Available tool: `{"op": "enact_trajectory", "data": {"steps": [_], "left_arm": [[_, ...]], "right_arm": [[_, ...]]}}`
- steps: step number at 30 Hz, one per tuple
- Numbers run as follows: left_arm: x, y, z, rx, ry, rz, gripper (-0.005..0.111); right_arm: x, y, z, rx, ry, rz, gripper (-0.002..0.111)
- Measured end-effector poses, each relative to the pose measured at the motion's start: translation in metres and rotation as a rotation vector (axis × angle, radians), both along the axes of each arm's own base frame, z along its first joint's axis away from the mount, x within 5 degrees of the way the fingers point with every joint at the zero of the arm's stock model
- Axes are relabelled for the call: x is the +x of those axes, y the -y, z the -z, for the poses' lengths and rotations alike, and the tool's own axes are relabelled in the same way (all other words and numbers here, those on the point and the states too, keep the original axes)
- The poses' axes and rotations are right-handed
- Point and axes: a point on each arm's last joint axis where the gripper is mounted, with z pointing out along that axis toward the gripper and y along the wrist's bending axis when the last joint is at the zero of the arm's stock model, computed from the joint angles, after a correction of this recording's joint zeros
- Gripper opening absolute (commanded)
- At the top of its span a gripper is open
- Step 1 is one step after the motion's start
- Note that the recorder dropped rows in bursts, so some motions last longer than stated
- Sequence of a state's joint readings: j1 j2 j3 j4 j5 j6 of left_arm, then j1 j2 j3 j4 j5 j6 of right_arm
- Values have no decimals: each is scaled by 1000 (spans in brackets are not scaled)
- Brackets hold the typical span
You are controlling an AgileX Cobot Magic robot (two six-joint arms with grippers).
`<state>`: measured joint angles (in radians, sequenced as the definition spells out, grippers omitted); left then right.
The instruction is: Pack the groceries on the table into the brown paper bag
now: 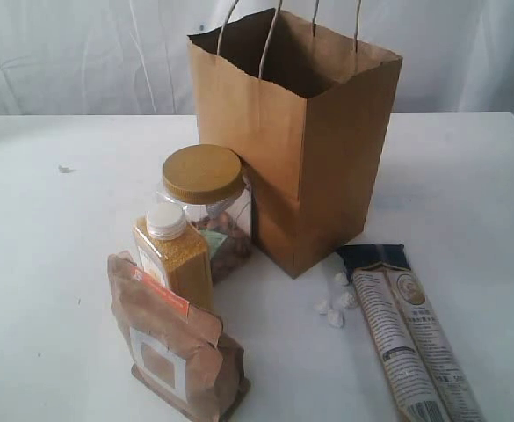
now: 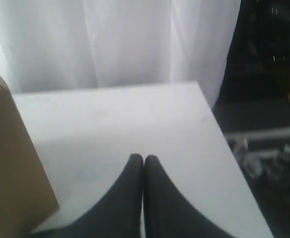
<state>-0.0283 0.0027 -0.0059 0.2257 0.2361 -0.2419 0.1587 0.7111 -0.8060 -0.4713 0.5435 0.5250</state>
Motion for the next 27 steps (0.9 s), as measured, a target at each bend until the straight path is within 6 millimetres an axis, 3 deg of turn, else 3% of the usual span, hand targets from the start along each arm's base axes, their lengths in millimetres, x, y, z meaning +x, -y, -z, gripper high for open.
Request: {"op": "enact_trajectory", "data": {"steps": [3,7,14,21,25,27], "left_arm": [[0,0,0,0,0,0,0],[0,0,0,0,0,0,0],[0,0,0,0,0,0,0],[0,0,0,0,0,0,0],[0,0,0,0,0,0,0],[0,0,0,0,0,0,0]], "right_arm": [[-38,5,-3,45,108,-8,1],[-72,7,10,124,176,-25,1],[-96,-4,31,297,166,-152,1],[-114,-25,31,264,190,-432,1],[-115,-25,27,252,238,-445,1],[-116,-21,18,121,366,-431,0]]}}
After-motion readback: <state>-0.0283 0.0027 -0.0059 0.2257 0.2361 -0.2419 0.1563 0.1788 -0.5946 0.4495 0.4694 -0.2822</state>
